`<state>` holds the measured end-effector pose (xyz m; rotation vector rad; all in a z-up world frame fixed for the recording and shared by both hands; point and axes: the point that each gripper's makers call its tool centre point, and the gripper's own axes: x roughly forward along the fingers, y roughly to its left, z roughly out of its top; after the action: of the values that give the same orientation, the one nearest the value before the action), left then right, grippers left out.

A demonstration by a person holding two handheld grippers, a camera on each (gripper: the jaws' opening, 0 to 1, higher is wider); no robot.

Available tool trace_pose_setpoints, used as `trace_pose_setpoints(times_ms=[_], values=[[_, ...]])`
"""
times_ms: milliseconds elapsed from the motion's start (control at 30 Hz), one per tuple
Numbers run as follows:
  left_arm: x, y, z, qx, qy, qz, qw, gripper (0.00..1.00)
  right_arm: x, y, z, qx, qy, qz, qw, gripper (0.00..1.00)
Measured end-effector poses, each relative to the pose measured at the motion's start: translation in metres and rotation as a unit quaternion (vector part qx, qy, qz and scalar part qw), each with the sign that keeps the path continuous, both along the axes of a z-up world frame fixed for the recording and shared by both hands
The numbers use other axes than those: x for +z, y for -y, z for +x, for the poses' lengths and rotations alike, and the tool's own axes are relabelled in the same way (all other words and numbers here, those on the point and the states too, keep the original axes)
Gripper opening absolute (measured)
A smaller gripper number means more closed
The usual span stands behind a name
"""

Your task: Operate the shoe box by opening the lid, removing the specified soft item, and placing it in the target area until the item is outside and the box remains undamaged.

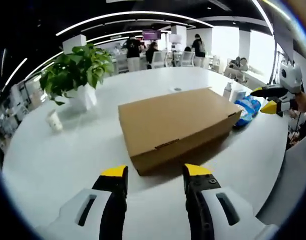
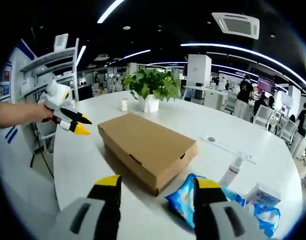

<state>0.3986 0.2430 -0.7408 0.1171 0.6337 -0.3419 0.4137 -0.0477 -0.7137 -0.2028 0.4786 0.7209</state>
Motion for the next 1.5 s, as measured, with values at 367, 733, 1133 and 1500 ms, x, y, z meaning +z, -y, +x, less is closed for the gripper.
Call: trace_pose_setpoints(times_ms=[367, 733, 1133, 1500], values=[[0.021, 0.025, -0.031, -0.009, 0.013, -0.042, 0.9990, 0.63, 0.014, 0.070, -0.028, -0.054, 0.002, -0.004, 0.9985, 0.79], [0.032, 0.038, -0.057, -0.019, 0.019, -0.039, 0.9989, 0.71, 0.011, 0.110, -0.066, -0.063, 0.007, -0.025, 0.9977, 0.91], [0.053, 0.057, -0.096, -0.025, 0.043, -0.055, 0.9973, 0.72, 0.024, 0.139, -0.103, -0.095, 0.014, -0.023, 0.9951, 0.95], [0.077, 0.076, -0.132, -0.032, 0.065, -0.055, 0.9959, 0.78, 0.027, 0.145, -0.144, -0.113, 0.000, -0.024, 0.9933, 0.97]])
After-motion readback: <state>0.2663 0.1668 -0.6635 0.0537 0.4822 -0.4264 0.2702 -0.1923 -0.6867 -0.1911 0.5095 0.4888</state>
